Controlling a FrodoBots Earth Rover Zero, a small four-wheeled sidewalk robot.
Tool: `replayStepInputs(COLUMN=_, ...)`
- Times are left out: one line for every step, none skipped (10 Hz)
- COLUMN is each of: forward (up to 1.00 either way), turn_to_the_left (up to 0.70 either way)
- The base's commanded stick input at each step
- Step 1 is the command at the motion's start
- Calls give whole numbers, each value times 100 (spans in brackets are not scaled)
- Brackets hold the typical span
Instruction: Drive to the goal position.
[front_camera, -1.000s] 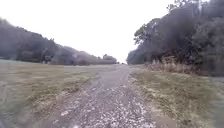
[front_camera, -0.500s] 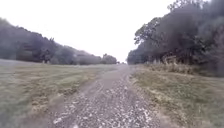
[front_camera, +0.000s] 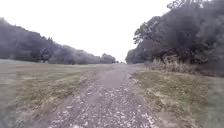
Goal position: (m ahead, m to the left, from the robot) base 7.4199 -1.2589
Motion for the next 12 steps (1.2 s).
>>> replayStepInputs(forward=45, turn_to_the_left=-5)
replayStepInputs(forward=45, turn_to_the_left=-5)
replayStepInputs(forward=45, turn_to_the_left=-6)
replayStepInputs(forward=45, turn_to_the_left=-5)
replayStepInputs(forward=45, turn_to_the_left=-4)
replayStepInputs(forward=45, turn_to_the_left=-4)
replayStepInputs(forward=45, turn_to_the_left=-4)
replayStepInputs(forward=45, turn_to_the_left=0)
replayStepInputs(forward=45, turn_to_the_left=0)
replayStepInputs(forward=45, turn_to_the_left=-1)
replayStepInputs(forward=45, turn_to_the_left=0)
replayStepInputs(forward=45, turn_to_the_left=0)
